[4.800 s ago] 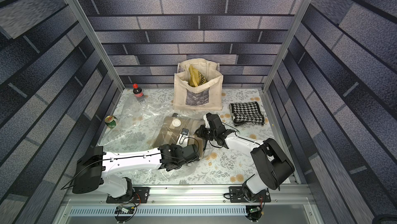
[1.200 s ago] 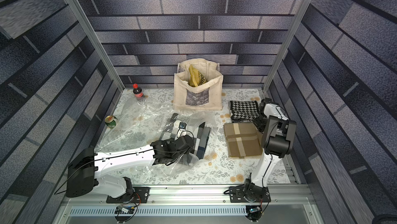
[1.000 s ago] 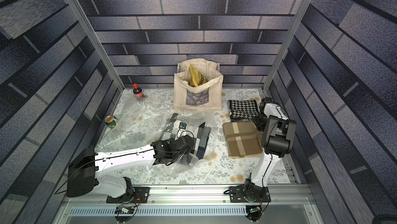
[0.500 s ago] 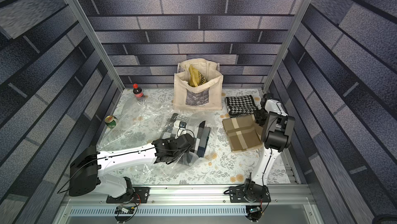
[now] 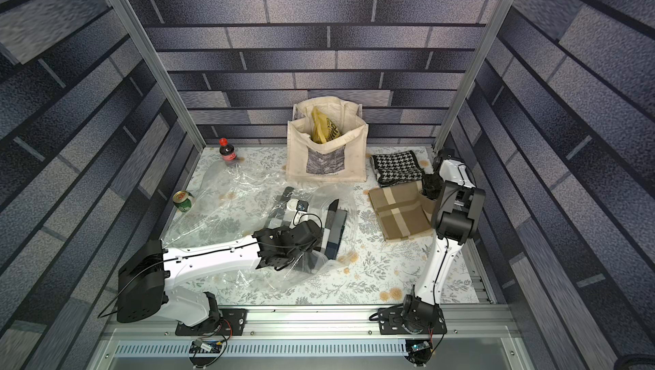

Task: Take the scarf out of the vacuum bag
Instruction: Move the scarf to the center of the board.

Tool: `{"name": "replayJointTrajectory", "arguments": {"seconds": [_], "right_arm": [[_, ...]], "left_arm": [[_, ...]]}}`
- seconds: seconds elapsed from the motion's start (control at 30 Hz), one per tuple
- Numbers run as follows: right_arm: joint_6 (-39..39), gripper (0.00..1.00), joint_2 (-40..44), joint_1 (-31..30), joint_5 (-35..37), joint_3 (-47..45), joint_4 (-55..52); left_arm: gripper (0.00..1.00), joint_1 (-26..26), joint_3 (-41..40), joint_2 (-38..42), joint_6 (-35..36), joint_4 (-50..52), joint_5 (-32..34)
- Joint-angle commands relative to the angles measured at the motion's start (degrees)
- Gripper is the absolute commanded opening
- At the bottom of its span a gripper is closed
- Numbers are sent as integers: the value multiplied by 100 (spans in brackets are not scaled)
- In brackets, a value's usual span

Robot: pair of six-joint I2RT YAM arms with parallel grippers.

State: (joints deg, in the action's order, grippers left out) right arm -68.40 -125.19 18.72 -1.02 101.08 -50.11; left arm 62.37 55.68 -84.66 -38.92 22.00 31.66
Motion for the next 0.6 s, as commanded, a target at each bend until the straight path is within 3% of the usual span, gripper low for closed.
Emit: {"name": "replayJointTrajectory", "arguments": {"seconds": [0.0,0.23,0.27,0.37,0.43,0.47,0.57], "right_arm": [[-17,0,-190,94,11,283,-158],[888,0,-500,132,-355,794,-655],[1067,9,-585,141,-340,926,-837],[1309,64,-522,167,-161,897,-1058],[1396,95,-367,207,-46,760,-1030],[1483,100,-289,220,28,738,-1030],[1726,100,-112,220,207,794,-1084]], "left_arm": [[0,-43,128,36,88,138,128],[0,74,125,69,30,163,208],[0,99,131,70,32,165,217],[0,154,145,94,25,172,266],[0,170,123,115,16,164,266],[0,172,119,117,24,164,264],[0,184,122,134,17,153,281]]}}
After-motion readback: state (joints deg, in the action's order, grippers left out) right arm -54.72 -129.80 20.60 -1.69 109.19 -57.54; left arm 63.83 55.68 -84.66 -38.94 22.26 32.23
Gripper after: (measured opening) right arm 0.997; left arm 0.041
